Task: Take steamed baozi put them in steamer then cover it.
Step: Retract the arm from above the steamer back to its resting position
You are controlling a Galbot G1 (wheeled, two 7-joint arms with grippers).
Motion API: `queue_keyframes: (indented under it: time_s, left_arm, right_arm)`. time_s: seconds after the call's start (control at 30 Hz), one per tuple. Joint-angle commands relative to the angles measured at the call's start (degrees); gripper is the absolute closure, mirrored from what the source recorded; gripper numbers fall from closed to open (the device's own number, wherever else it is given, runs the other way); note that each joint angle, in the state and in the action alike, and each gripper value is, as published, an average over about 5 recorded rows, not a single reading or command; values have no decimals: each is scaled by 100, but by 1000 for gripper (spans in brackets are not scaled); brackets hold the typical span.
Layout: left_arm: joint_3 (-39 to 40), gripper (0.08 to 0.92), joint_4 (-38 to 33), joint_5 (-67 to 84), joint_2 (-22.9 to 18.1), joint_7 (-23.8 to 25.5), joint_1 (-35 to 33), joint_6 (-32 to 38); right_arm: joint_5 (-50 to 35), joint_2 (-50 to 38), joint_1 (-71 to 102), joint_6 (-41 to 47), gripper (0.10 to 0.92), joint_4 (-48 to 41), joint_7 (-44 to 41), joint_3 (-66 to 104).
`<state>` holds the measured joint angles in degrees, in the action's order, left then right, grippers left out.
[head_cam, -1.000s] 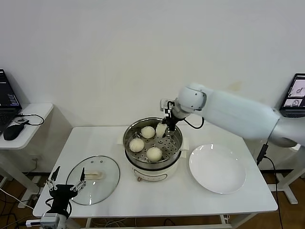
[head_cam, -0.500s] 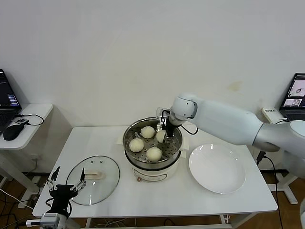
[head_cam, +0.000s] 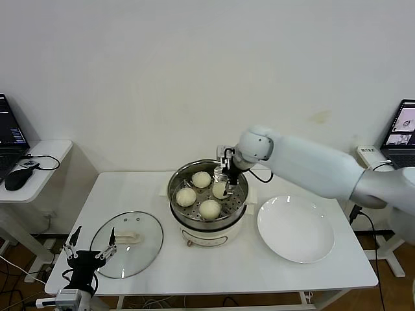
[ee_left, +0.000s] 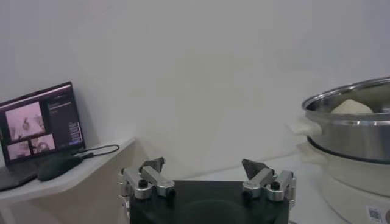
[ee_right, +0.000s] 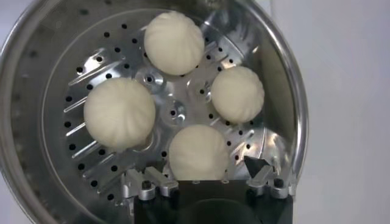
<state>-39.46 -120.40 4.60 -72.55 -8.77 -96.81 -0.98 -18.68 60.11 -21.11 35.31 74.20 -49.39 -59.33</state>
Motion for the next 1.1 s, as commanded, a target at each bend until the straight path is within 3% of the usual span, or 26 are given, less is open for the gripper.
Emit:
queue_keyframes:
  time_s: [0.03, 0.13, 0.23, 0.37, 0.6, 0.87, 1.0, 1.1]
  left_arm:
    - [10, 177, 29, 20, -1, -29, 14, -1]
    - [-13, 177, 39, 32, 21, -49, -13, 1]
    - [-31, 177, 44, 26, 27, -66, -29, -2]
    - [-13, 177, 42, -33, -1, -91, -42, -16]
    - [58, 177, 98, -161, -45, -125, -57, -22]
    - [105, 177, 480, -904, -58, -276, 0, 65]
    - [-23, 177, 839, -2575, 24, -361, 78, 203]
    - [-300, 177, 1231, -4611, 74, -579, 87, 723]
  right_arm:
    - [-1138, -1332, 318, -2, 203, 1545, 1524, 928]
    - [-1750, -1871, 1166, -440, 202, 2173, 2999, 1508]
    - [-1840, -2259, 2522, -1239, 203, 2653, 4136, 2608]
    - [-1504, -2354, 4475, -2120, 202, 3092, 4921, 4234]
    - [-264, -1622, 7250, -3336, 203, 3215, 4940, 6846]
    - [625, -2, 9420, -4255, 203, 3275, 4324, 9303]
    - [719, 575, 10074, -4387, 202, 3367, 4214, 10022]
    - [680, 841, 10425, -4375, 203, 3527, 4224, 10370]
